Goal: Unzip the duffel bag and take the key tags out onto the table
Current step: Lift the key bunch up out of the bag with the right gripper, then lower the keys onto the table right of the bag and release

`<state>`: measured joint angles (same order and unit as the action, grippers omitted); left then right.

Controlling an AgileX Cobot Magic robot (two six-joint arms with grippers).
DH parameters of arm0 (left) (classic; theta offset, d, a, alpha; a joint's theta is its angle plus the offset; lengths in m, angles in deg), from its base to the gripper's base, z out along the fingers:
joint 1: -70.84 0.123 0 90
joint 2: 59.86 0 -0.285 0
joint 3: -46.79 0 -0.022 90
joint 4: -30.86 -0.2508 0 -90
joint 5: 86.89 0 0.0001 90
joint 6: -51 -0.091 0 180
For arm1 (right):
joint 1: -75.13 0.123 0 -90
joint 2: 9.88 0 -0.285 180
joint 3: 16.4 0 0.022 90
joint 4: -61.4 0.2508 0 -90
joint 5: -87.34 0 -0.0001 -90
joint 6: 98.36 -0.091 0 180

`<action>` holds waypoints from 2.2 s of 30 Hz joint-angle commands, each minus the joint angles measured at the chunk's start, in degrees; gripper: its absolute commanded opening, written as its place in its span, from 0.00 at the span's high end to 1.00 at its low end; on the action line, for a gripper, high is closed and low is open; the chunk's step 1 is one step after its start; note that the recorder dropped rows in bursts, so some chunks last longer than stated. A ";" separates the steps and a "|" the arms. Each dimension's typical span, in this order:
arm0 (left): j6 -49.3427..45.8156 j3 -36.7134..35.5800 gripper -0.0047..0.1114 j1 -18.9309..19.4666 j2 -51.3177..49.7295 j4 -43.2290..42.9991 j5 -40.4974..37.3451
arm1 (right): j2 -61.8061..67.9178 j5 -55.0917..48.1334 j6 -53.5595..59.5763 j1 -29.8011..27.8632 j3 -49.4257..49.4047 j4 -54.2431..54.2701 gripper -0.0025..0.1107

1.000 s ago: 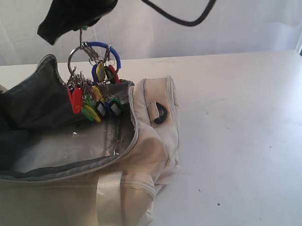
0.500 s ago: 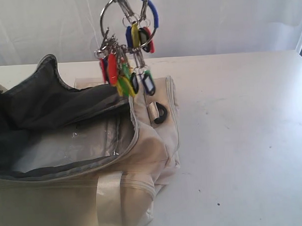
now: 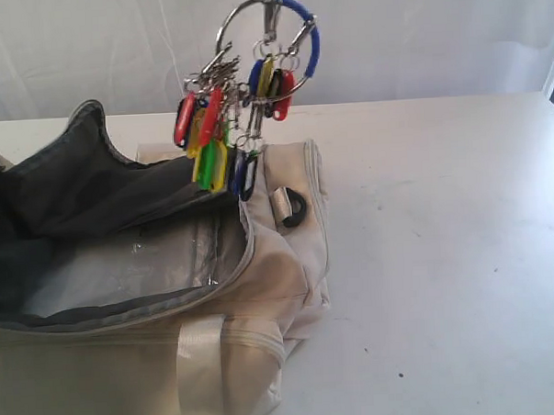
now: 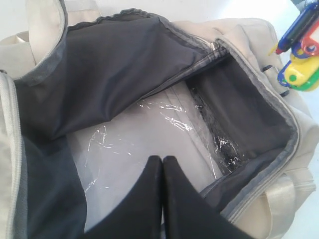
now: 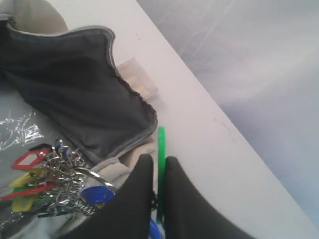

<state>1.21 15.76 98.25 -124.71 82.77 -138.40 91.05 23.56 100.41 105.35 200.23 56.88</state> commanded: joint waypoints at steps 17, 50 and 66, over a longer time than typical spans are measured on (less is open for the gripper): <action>-0.10 -0.43 0.96 -0.17 0.40 1.64 -0.56 | -6.05 0.26 -0.98 -13.30 -16.22 3.47 0.98; -1.31 -0.43 0.96 -0.17 0.40 1.63 -0.66 | 5.08 33.39 -11.71 -13.68 -53.26 5.01 0.98; -1.41 -0.43 0.96 -0.17 0.40 1.87 -0.88 | 4.60 29.34 -15.00 -13.68 -53.05 4.52 0.47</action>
<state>-0.04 15.76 98.25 -124.71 83.42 -138.40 97.73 54.59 85.66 92.09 147.18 61.70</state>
